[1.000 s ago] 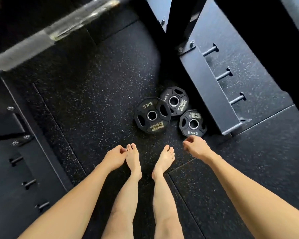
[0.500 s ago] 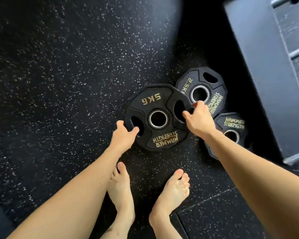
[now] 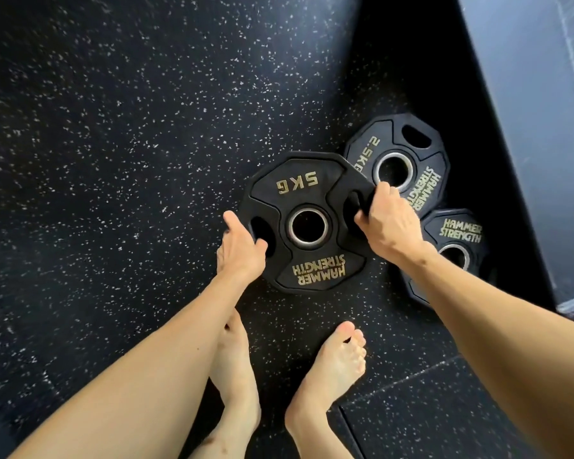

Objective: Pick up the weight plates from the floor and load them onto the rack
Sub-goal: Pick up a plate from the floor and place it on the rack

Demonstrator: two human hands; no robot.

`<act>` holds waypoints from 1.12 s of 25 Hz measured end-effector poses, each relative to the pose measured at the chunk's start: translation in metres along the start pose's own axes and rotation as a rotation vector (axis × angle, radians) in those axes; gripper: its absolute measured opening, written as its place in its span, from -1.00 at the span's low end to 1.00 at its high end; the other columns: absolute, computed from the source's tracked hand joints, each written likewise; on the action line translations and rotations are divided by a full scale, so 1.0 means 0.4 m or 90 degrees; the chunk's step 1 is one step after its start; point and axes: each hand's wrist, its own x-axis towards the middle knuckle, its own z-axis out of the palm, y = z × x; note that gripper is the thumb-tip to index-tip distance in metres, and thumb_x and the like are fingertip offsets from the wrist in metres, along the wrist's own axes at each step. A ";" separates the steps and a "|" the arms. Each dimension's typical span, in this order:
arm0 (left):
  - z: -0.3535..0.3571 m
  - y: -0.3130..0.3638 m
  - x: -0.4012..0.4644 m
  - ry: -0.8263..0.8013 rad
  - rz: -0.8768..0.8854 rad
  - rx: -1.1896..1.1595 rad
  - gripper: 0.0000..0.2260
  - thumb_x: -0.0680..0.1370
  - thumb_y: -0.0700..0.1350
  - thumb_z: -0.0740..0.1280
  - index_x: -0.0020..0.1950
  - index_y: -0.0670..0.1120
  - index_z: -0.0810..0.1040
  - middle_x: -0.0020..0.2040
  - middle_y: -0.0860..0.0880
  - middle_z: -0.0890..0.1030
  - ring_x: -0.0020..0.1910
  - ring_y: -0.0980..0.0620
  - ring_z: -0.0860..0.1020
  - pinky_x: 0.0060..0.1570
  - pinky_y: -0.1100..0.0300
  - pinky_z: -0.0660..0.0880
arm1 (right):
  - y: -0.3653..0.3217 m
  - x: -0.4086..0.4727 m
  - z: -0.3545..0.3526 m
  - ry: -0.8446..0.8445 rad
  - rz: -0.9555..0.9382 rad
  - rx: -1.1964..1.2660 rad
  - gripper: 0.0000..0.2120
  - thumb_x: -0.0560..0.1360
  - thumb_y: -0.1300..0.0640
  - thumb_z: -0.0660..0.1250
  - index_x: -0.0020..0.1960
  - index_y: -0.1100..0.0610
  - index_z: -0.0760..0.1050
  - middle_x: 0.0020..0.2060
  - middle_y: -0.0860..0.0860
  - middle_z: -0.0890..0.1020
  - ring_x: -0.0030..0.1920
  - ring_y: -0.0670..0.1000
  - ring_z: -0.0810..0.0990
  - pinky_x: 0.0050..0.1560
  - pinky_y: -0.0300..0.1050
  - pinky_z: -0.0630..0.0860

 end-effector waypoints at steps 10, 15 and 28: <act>-0.298 0.012 -0.336 -0.002 0.049 -0.154 -0.47 0.47 -0.10 0.38 0.41 0.05 0.30 0.16 0.00 0.58 0.19 -0.10 0.51 0.26 -0.11 0.43 | -0.059 -0.406 -0.244 0.011 0.111 0.398 -0.78 0.55 0.12 0.30 0.09 0.17 0.31 -0.03 0.08 0.50 -0.06 0.05 0.46 -0.14 -0.13 0.30; -0.510 0.050 -0.671 -0.024 0.089 -0.453 -0.65 0.49 -0.30 0.32 0.15 0.08 0.40 -0.10 -0.02 0.61 -0.21 0.01 0.54 -0.25 0.09 0.54 | -0.143 -0.690 -0.516 0.028 0.107 0.503 -0.79 0.55 0.11 0.30 0.10 0.14 0.33 -0.13 -0.06 0.53 -0.14 -0.07 0.51 -0.16 -0.16 0.43; -1.071 0.076 -1.525 0.027 0.363 -0.641 -0.76 0.59 0.06 0.30 0.07 -0.10 0.43 -0.29 0.01 0.50 -0.43 0.11 0.44 -0.46 0.26 0.42 | -0.377 -1.429 -1.131 0.208 -0.057 0.746 -0.75 0.60 -0.07 0.27 0.10 0.12 0.44 -0.20 -0.06 0.59 -0.21 -0.12 0.57 -0.17 -0.15 0.51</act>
